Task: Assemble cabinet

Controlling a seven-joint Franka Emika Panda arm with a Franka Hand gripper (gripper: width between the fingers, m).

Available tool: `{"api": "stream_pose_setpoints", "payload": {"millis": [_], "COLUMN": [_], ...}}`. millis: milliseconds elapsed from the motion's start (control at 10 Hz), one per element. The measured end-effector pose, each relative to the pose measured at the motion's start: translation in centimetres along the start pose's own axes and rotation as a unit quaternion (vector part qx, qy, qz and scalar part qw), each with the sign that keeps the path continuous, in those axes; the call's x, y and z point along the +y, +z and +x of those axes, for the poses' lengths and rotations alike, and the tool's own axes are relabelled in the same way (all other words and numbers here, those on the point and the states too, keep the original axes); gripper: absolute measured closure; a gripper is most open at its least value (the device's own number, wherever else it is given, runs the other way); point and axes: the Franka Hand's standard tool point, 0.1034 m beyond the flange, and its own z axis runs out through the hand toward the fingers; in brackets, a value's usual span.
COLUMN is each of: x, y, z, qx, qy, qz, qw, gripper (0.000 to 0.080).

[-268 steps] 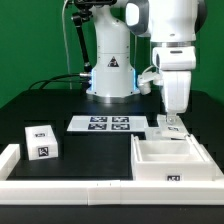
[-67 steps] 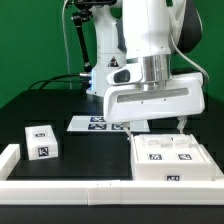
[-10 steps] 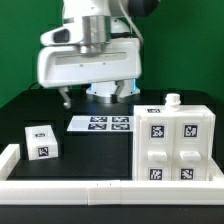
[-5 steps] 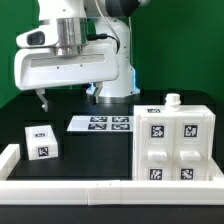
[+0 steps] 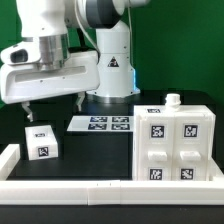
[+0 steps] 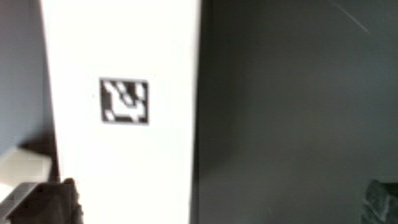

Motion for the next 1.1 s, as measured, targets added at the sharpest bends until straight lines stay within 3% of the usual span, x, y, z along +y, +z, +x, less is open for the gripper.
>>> {"api": "stream_pose_setpoints", "payload": {"millis": [200, 600, 1100], "x": [2.3, 2.1, 3.2], "y": [1.1, 1.4, 3.2], "z": [-1.0, -0.7, -1.2], "qx": [-0.006, -0.007, 0.001], "qy": [-0.003, -0.013, -0.025], "qz": [-0.002, -0.001, -0.021], "qw": [1.000, 1.000, 0.999], "gripper": [0.0002, 0.0002, 0.0002]}}
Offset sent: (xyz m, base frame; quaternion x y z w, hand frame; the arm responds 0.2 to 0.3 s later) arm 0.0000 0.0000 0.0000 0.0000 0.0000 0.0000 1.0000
